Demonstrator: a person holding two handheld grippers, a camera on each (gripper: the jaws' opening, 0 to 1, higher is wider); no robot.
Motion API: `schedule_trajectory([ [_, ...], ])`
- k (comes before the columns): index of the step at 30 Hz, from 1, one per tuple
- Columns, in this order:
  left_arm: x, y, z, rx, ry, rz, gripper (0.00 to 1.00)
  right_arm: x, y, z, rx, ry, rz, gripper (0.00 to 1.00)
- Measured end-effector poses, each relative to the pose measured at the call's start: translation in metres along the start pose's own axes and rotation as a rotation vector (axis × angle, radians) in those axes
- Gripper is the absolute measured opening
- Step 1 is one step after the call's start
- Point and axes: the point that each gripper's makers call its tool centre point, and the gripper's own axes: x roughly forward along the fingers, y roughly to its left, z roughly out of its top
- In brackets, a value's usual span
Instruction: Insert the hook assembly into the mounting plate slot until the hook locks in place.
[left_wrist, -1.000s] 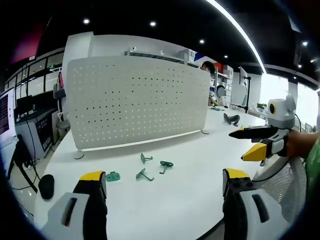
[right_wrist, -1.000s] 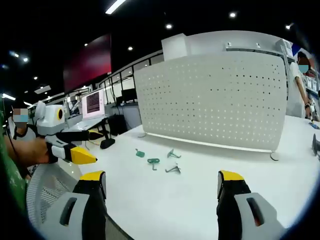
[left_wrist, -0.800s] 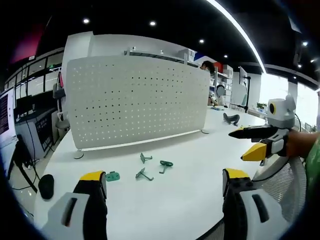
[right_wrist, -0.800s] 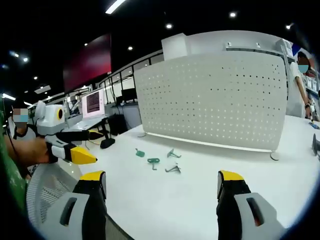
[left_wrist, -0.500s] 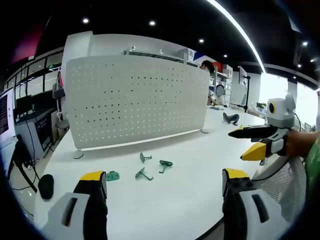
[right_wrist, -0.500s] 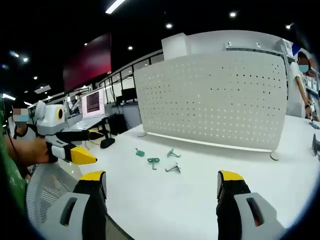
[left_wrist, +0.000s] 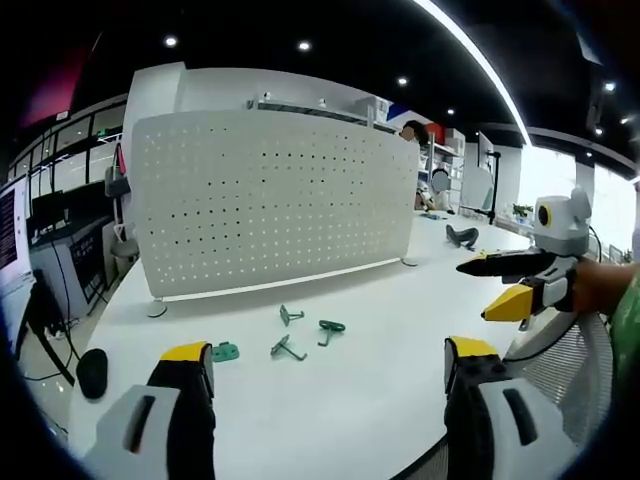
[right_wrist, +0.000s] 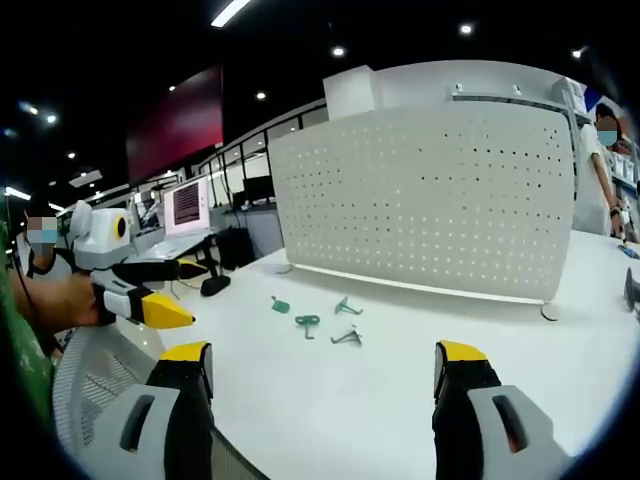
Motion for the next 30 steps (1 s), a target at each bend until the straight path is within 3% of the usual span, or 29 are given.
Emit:
schedule_trajectory([
  [22, 0.003, -0.003, 0.002, 0.004, 0.005, -0.024, 0.96, -0.001, -0.001, 0.000, 0.003, 0.000, -0.002, 0.93],
  [30, 0.003, 0.008, 0.006, 0.020, 0.001, -0.016, 0.94, 0.000, -0.002, -0.001, 0.003, -0.001, -0.006, 0.93],
])
